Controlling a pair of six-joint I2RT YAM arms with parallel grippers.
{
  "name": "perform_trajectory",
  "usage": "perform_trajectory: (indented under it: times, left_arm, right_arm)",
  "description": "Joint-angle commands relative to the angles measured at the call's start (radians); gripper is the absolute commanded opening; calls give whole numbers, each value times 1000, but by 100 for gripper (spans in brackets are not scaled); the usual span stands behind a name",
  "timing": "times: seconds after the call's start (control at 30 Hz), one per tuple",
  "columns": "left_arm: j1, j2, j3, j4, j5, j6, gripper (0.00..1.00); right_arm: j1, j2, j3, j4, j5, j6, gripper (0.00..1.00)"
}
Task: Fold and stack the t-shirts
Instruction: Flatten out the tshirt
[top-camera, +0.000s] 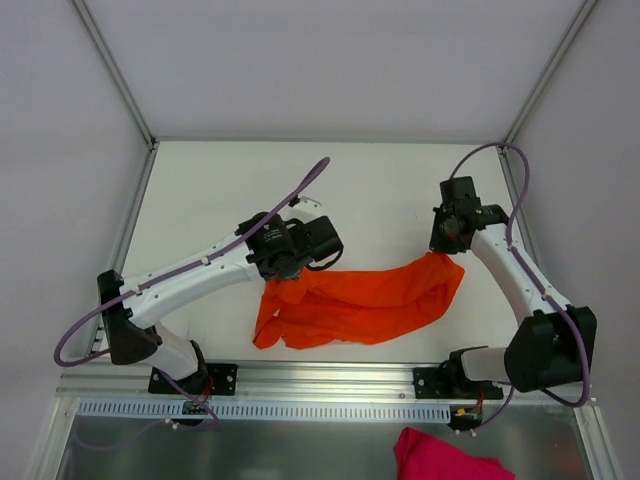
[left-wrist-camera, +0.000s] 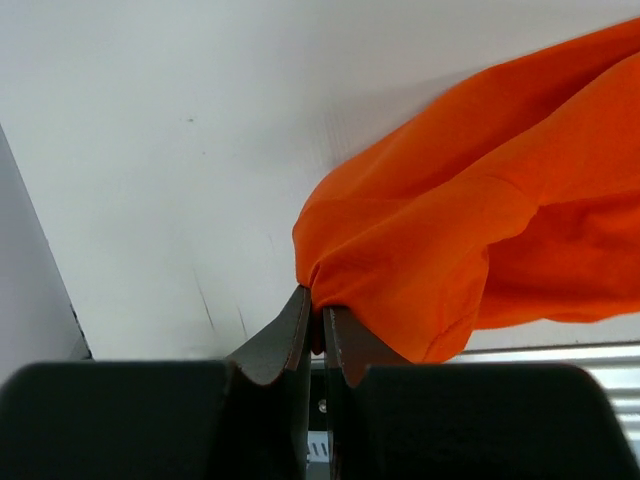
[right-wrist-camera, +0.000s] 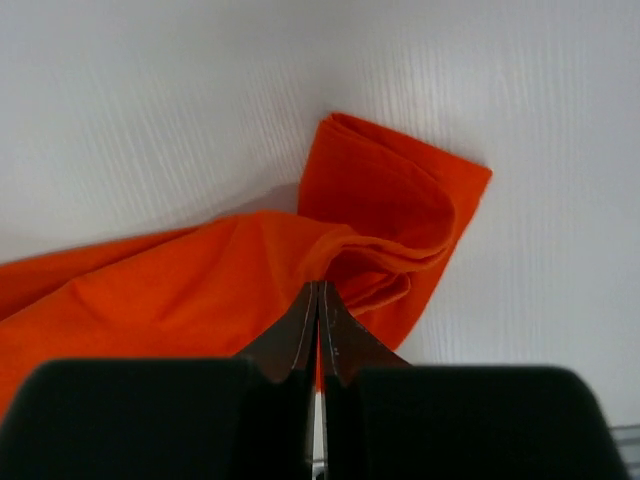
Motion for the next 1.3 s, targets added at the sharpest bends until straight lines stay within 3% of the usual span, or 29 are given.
perform_trajectory:
  times: [0.0,0.3,0.57,0.6,0.63,0.73,0.83,1.1,1.23,1.27]
  left_arm:
    - [25,4,-46,52,-37,-53,0]
    - [95,85,-75,136,-120,-47,0]
    - [236,174,-52,306,-49,62,0]
    - [247,185,-44,314,-39,70,0]
    - [255,200,-35,322,-29,79,0]
    - [284,227,-24,363,7,102,0]
    - [295,245,-20,383,18,119,0]
    - [296,238,-9,397,23,133,0]
    - [296,233,-17,393,11,139,0]
    - [296,234,-20,391,11,145,7]
  right_arm:
    - [14,62,36,177,1,-7,1]
    - [14,296,204,276,32,-84,1]
    - [20,421,305,281,39,-103,3]
    - [23,419,307,281,39,-107,9]
    - [27,415,307,276,42,-113,25]
    - [37,387,304,260,73,-138,52]
    - [38,344,281,229,102,-143,61]
    - [37,275,212,67,81,-29,54]
    - [37,299,130,80,78,9,53]
    - [38,309,117,82,72,15,53]
